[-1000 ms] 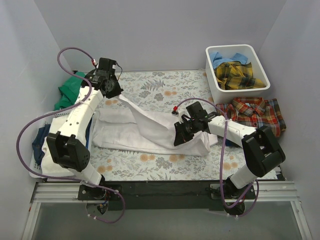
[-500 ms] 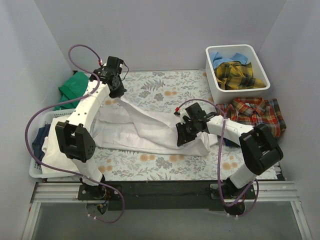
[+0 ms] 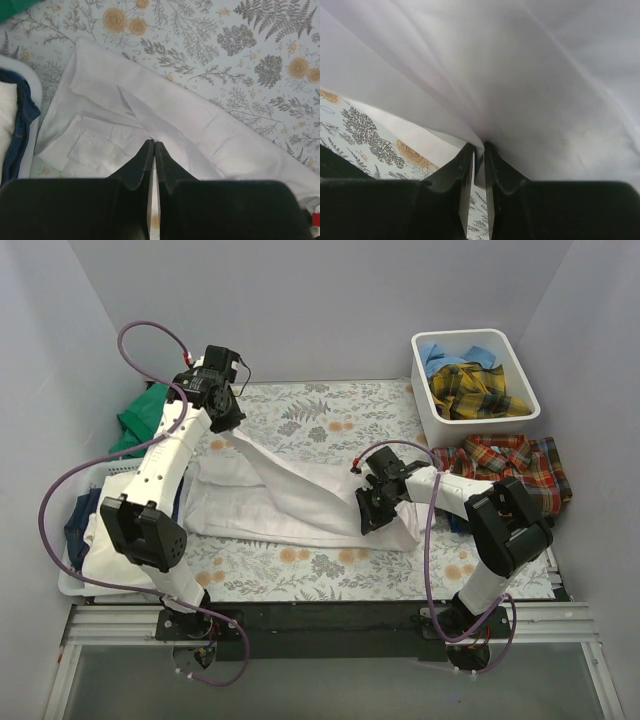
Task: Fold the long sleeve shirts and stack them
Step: Fold the shirt
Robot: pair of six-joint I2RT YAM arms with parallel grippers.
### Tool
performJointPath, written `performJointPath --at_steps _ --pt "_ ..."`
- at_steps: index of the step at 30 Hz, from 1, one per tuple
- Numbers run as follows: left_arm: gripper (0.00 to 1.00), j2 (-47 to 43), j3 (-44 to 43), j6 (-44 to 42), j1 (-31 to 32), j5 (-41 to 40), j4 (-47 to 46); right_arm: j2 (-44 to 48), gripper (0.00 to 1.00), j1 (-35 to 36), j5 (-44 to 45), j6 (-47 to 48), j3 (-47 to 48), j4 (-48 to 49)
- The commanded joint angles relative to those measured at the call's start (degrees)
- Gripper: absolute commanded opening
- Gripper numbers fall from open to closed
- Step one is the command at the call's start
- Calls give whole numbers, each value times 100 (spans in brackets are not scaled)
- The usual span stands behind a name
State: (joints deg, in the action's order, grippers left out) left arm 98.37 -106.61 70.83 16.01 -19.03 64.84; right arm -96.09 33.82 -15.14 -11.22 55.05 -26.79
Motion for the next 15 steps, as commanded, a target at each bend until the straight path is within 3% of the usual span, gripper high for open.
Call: performJointPath --at_steps 1,9,15 --pt "0 -695 140 387 95 -320 634 -103 24 1 301 94 156 -169" --pt "0 -907 -353 766 403 -541 1312 -41 23 1 327 138 120 -160" --pt "0 -644 1316 1002 429 -690 224 12 23 1 467 94 147 -134"
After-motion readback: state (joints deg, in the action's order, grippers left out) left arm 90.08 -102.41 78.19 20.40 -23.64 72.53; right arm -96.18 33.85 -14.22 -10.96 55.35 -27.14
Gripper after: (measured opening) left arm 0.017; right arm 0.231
